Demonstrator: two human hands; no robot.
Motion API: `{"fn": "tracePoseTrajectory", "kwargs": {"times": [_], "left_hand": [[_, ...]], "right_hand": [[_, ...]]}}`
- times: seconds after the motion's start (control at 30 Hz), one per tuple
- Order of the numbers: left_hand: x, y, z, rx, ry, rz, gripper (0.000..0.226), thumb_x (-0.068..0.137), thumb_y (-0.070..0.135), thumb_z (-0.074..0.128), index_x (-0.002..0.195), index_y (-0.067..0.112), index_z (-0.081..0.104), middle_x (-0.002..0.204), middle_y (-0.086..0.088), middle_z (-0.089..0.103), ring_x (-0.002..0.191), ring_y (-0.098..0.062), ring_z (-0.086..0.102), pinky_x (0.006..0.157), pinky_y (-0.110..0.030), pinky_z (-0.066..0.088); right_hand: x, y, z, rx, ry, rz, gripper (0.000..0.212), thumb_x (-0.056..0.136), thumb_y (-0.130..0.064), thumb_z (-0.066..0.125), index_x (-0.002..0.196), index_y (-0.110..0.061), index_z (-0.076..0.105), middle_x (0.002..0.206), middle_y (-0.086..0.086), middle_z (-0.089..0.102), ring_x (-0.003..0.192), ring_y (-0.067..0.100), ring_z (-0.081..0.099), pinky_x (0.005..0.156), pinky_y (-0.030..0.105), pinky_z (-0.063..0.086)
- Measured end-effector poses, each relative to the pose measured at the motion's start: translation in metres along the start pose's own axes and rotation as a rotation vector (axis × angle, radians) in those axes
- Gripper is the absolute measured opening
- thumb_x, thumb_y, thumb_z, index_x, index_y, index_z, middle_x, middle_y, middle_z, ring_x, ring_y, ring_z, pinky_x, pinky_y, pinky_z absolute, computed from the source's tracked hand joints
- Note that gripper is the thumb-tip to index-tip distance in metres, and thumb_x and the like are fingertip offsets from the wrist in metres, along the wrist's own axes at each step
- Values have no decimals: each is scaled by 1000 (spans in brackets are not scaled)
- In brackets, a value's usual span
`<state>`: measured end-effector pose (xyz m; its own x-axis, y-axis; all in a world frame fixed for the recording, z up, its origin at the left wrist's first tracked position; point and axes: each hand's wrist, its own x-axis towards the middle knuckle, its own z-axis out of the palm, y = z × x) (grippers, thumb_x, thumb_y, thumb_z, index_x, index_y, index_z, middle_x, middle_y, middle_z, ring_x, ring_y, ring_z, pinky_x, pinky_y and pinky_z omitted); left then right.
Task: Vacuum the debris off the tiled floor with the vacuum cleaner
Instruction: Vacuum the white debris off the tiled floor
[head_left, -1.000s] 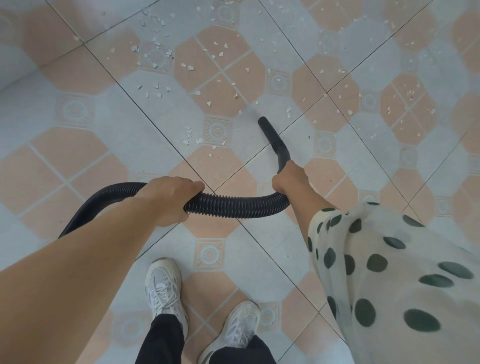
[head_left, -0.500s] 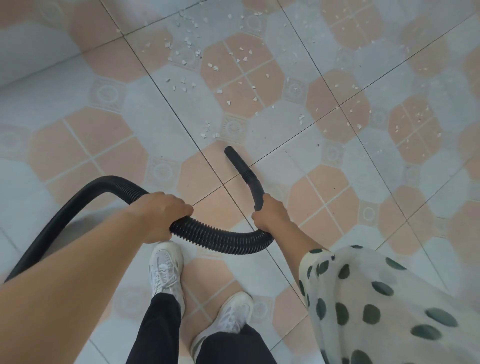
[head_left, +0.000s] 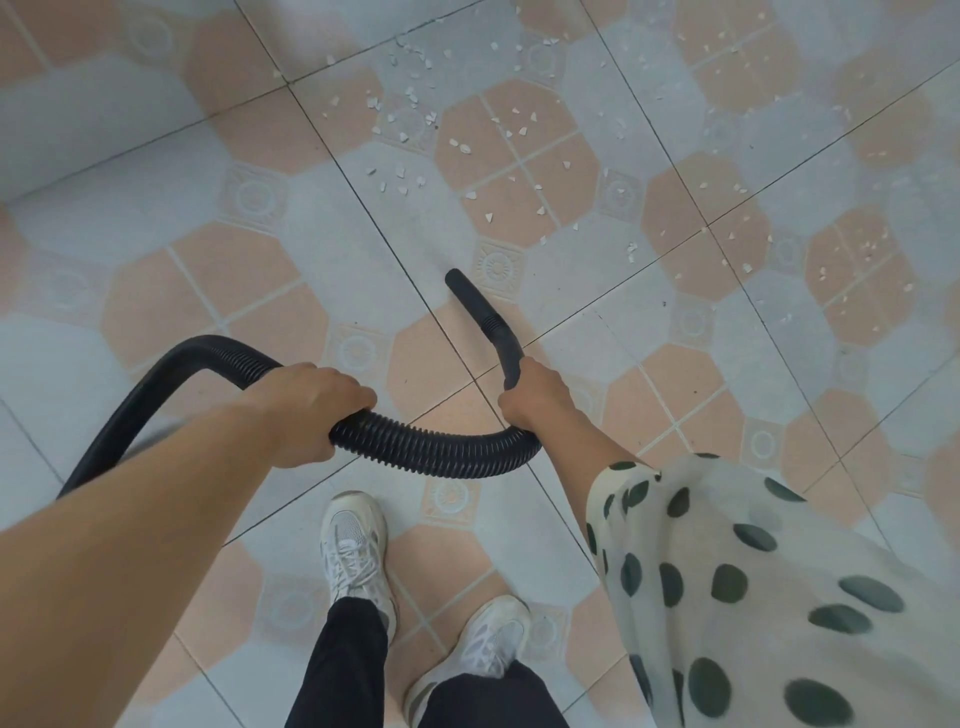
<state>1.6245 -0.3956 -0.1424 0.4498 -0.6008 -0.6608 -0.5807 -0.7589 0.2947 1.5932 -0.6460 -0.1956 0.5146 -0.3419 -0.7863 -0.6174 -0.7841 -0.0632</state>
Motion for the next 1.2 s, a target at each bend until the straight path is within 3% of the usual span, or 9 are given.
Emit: {"fn": "tracePoseTrajectory", "kwargs": {"times": [0.2, 0.37, 0.67, 0.87, 1.2], "left_hand": [[3, -21, -9, -36, -15, 22, 23, 79, 17, 56, 96, 30, 47, 89, 11, 53, 86, -13, 53, 77, -28, 43], [17, -27, -22, -48, -1, 47, 23, 79, 19, 55, 92, 32, 40, 85, 11, 50, 83, -14, 52, 73, -28, 41], [66, 9, -44, -89, 40, 44, 26, 79, 17, 54, 91, 31, 36, 82, 11, 46, 83, -17, 52, 66, -27, 36], [94, 47, -62, -143, 19, 11, 30, 79, 16, 54, 91, 33, 33, 83, 12, 43, 82, -18, 50, 65, -28, 34], [133, 88, -84, -178, 49, -55, 24, 81, 18, 54, 99, 29, 44, 84, 11, 45, 78, -15, 45, 61, -27, 33]], "right_hand": [[3, -16, -2, 44, -20, 21, 43, 91, -15, 56, 132, -11, 45, 119, 12, 57, 102, 30, 57, 75, 33, 47], [9, -14, -21, 123, 14, 111, 43, 90, -14, 55, 132, -11, 44, 119, 12, 57, 99, 29, 56, 73, 34, 48], [46, 23, -69, 153, 90, 220, 48, 89, -11, 55, 135, -12, 41, 115, 12, 57, 86, 27, 53, 63, 32, 42], [63, 57, -104, 129, 76, 246, 47, 90, -13, 55, 135, -11, 41, 118, 12, 55, 84, 25, 50, 66, 33, 41], [98, 79, -158, 31, 71, 164, 43, 90, -12, 54, 132, -10, 43, 117, 13, 56, 85, 27, 51, 66, 33, 41]]}}
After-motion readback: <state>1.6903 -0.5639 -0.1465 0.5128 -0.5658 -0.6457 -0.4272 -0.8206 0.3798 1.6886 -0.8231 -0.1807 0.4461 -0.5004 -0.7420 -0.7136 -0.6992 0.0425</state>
